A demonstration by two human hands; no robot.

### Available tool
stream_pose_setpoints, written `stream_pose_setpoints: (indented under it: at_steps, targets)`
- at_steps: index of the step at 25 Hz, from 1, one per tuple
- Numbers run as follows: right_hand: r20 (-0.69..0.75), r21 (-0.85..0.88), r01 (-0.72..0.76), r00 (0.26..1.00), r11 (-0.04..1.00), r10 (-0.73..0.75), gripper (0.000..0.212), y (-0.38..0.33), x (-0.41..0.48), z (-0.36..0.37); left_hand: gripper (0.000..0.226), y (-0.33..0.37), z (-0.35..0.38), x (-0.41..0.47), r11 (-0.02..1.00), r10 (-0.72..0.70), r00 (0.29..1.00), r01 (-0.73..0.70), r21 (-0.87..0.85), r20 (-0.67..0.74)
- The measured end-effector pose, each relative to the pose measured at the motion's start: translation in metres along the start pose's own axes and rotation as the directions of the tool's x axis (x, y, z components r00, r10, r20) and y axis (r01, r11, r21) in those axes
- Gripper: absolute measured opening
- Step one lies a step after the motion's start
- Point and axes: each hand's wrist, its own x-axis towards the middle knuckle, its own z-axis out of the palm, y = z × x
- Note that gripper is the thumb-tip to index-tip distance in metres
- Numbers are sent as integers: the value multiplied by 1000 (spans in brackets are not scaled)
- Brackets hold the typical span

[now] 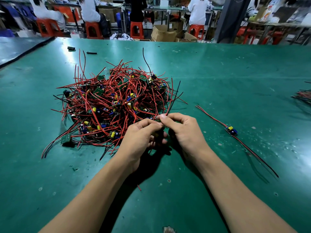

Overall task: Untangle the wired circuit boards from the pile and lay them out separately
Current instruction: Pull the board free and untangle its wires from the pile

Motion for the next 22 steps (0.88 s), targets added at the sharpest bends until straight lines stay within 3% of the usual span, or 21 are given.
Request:
stream_pose_setpoints:
  at_steps: [4, 9, 15, 22]
  targets:
    - [-141, -121, 100, 983, 988, -116, 19, -2, 8, -8, 20, 0, 1, 1, 1000, -11, 999, 11, 29, 32]
    - [-270, 127, 66, 962, 990, -29, 16, -8, 15, -11, 26, 0, 3, 1, 998, 4, 997, -8, 66, 72]
    - [-114, 540, -78, 980, 838, 164, 20, -20, 14, -12, 25, -1, 1, 2, 998, 12, 994, -19, 65, 108]
    - [-65, 654, -162, 961, 739, 269, 26, -25, 14, -22, 22, -4, 0, 2, 996, 35, 993, -43, 75, 109]
